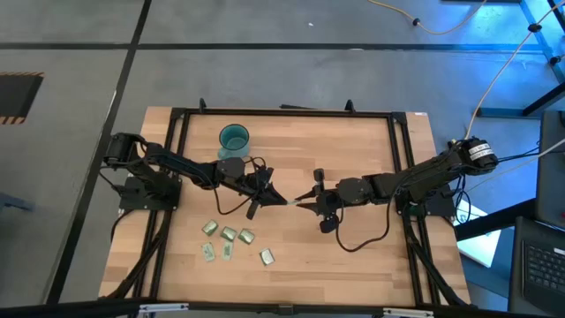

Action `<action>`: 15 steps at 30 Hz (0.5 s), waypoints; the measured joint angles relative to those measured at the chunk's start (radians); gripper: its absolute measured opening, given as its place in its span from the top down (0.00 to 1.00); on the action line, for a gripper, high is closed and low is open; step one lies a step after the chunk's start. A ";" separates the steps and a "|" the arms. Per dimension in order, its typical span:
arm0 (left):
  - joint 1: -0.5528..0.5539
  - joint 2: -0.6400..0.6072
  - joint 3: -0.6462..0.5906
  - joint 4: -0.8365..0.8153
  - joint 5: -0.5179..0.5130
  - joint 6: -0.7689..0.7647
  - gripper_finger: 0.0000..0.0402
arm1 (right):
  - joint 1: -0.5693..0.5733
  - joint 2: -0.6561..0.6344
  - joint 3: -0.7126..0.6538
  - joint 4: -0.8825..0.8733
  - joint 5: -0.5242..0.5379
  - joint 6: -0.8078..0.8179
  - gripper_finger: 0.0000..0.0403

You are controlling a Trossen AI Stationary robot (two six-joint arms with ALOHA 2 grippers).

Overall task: Pick and place Stevia / Truvia into bins
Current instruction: Put the stevia packet into the transparent bin

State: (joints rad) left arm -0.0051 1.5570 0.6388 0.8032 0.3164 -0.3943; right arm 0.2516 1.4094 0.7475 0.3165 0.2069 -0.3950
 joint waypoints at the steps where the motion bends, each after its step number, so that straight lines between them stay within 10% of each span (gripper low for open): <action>1: 0.000 0.000 0.000 0.000 0.000 0.000 0.99 | 0.000 0.000 0.000 0.000 0.000 0.000 0.84; 15: 0.000 0.000 0.000 0.000 -0.001 0.113 0.92 | 0.001 -0.007 0.000 -0.033 0.023 0.018 0.97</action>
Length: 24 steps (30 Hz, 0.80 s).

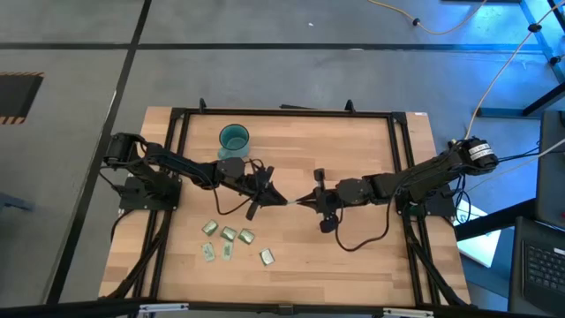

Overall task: Pick and place Stevia / Truvia into bins
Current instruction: Put the stevia packet into the transparent bin

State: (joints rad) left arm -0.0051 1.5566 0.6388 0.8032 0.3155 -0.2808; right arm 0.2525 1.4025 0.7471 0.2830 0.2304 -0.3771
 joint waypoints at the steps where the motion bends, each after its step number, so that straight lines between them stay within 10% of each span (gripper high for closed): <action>1: 0.000 0.000 0.000 0.000 0.000 0.038 0.90 | 0.002 -0.011 0.000 -0.029 0.008 0.003 0.97; 24: 0.000 0.000 -0.001 -0.202 -0.305 0.217 0.77 | -0.057 -0.423 0.000 -1.172 0.038 1.085 0.98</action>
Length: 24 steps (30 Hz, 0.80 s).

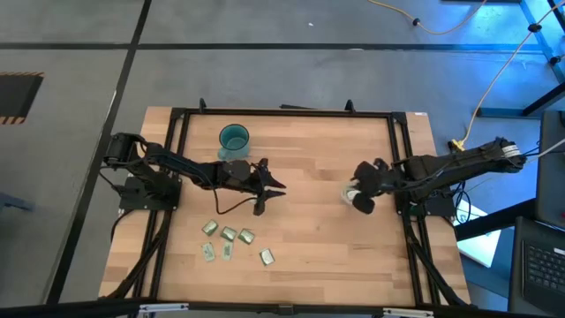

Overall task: Pick and place Stevia / Truvia into bins
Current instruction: Put the stevia packet into the transparent bin

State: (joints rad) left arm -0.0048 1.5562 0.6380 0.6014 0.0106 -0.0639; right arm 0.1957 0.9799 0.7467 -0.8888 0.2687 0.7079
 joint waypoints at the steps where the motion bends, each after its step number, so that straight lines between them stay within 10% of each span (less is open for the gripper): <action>1: 0.000 0.000 0.000 0.000 0.000 0.000 0.77 | -0.002 0.002 0.000 -0.021 0.000 0.024 0.98; 24: 0.000 0.000 0.000 -0.001 0.000 0.000 0.77 | -0.004 0.224 -0.001 -0.019 -0.095 0.039 0.98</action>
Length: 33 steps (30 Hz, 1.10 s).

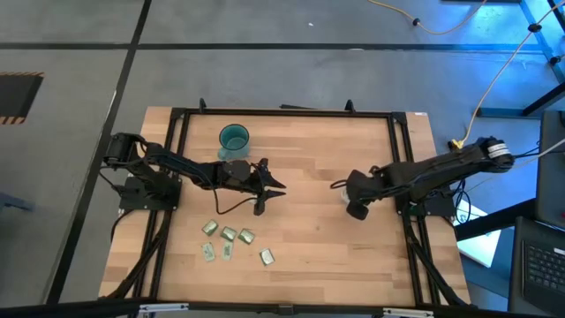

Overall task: Pick and place Stevia / Truvia into bins
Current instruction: Put the stevia packet into the transparent bin

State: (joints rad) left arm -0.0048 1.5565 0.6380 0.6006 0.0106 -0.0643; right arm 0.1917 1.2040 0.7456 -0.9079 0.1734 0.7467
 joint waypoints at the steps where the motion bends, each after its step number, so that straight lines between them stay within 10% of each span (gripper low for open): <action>1: 0.000 0.000 0.000 0.000 0.000 0.000 0.77 | 0.000 0.004 0.000 0.000 0.000 -0.009 0.98; 33: 0.000 0.000 0.001 -0.155 0.001 0.000 0.77 | 0.000 0.012 0.000 -0.037 0.263 -0.070 0.75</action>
State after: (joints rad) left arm -0.0048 1.5562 0.6392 0.4457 0.0111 -0.0647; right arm 0.1917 1.2161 0.7456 -0.9451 0.4361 0.6767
